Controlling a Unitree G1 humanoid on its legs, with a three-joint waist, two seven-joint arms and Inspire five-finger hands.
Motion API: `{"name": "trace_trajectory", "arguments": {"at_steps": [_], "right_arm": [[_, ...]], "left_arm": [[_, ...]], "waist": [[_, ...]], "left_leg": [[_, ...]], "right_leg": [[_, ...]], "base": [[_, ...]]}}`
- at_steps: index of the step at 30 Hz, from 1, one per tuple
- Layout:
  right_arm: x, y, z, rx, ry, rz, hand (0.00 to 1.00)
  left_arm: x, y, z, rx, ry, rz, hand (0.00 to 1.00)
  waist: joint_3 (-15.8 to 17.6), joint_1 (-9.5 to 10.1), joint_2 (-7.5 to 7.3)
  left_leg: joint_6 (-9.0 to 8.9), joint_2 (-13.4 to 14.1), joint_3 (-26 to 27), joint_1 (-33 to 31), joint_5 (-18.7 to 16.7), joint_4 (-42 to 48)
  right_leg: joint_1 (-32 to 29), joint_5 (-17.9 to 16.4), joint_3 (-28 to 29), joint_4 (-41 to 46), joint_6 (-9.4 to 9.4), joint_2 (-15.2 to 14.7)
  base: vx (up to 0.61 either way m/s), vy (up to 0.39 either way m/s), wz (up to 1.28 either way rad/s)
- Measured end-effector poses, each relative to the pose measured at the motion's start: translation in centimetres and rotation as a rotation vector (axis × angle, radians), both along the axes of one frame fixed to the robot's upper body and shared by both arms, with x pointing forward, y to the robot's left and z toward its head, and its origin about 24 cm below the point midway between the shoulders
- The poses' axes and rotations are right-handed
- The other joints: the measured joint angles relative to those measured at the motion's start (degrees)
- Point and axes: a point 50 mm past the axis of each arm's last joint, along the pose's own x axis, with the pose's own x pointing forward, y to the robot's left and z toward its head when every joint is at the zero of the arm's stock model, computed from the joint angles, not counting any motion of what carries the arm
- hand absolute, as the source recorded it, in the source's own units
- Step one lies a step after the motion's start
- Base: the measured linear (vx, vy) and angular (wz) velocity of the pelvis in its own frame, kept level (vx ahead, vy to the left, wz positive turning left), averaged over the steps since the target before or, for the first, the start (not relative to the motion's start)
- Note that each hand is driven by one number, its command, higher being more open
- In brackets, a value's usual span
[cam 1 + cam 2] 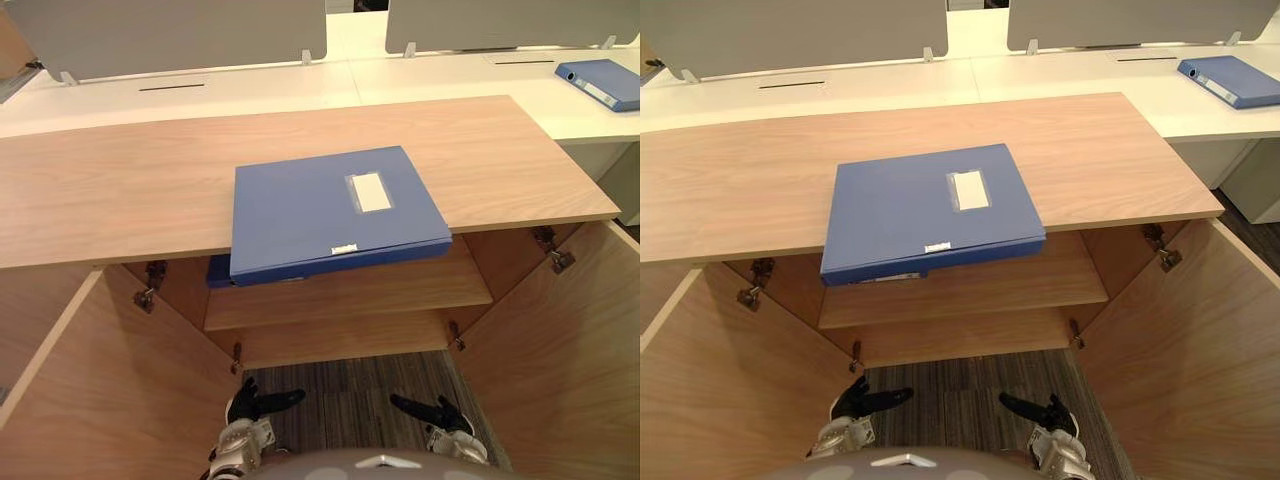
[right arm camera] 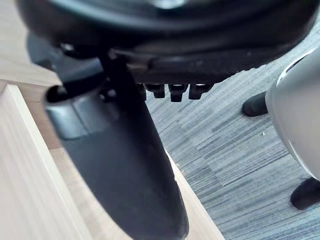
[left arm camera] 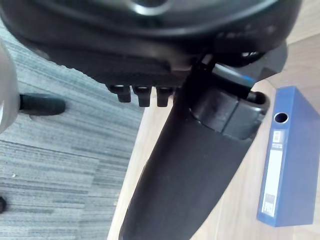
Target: Walk over to the cabinet, pick up the folder, carry it to the office cabinet, place the folder inside the office cabinet, then close the office cabinet door
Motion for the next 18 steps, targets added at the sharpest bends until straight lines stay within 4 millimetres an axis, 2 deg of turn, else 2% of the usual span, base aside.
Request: {"name": "trace_trajectory", "arguments": {"at_steps": [4,8,9,11,12,16,18], "right_arm": [[-1.0,-0.5,-0.1,-0.02,0.028,-0.012,1.0],[-1.3,-0.7,0.1,-0.041,0.007,-0.015,1.0],[-1.3,-0.8,0.2,-0.046,-0.003,-0.012,1.0],[-1.5,-0.9,0.3,-0.048,-0.006,-0.014,1.0],[-1.7,-0.9,0.3,-0.048,-0.004,-0.014,1.0],[-1.9,-0.8,0.2,-0.049,0.002,0.009,1.0],[-1.8,-0.7,0.3,-0.048,-0.002,0.02,1.0]], "left_arm": [[0.8,-0.2,1.3,0.054,-0.095,-0.063,1.0],[2.4,1.2,5.3,0.156,-0.325,-0.071,1.0],[2.9,1.9,7.0,0.197,-0.408,-0.083,1.0],[3.4,2.4,8.5,0.231,-0.484,-0.088,1.0],[3.8,2.7,9.8,0.253,-0.545,-0.089,1.0],[4.7,2.4,13.7,0.284,-0.731,-0.098,1.0],[4.9,1.9,15.4,0.279,-0.815,-0.102,1.0]], "waist": [[0.08,-0.13,-0.15],[0.26,0.15,-0.23],[0.28,0.31,-0.18],[0.3,0.51,-0.14],[0.26,1.13,-0.1],[0.26,1.55,-0.44],[0.16,1.63,-0.71]], "left_leg": [[0.79,-0.94,-2.6,0.22,1.96,-2.61],[1.4,-1.69,-4.51,-0.33,2.79,-3.16],[1.67,-1.91,-5.15,-0.47,2.97,-3.18],[1.76,-2.0,-5.71,-0.41,3.2,-3.2],[1.74,-2.21,-6.03,-0.35,3.23,-3.24],[1.77,-2.61,-7.61,-0.67,2.91,-3.43],[1.76,-2.63,-7.84,-0.85,2.95,-3.18]], "right_leg": [[0.1,0.05,-1.69,0.32,0.02,-0.22],[-0.07,-0.03,-2.85,1.1,0.1,-0.93],[-0.05,-0.25,-3.3,1.34,0.4,-1.29],[-0.08,-0.56,-3.75,1.82,0.72,-1.65],[-0.01,-0.87,-4.08,2.14,1.02,-1.97],[0.9,-1.74,-4.96,2.26,1.93,-2.35],[1.01,-1.6,-5.17,2.14,1.79,-2.31]], "base": [[-0.09,-0.007,0.28],[-0.1,0.027,0.22],[-0.11,0.02,0.25],[-0.08,0.009,0.19],[-0.08,0.008,0.18],[-0.03,0.0,0.21],[0.04,-0.015,0.07]]}}
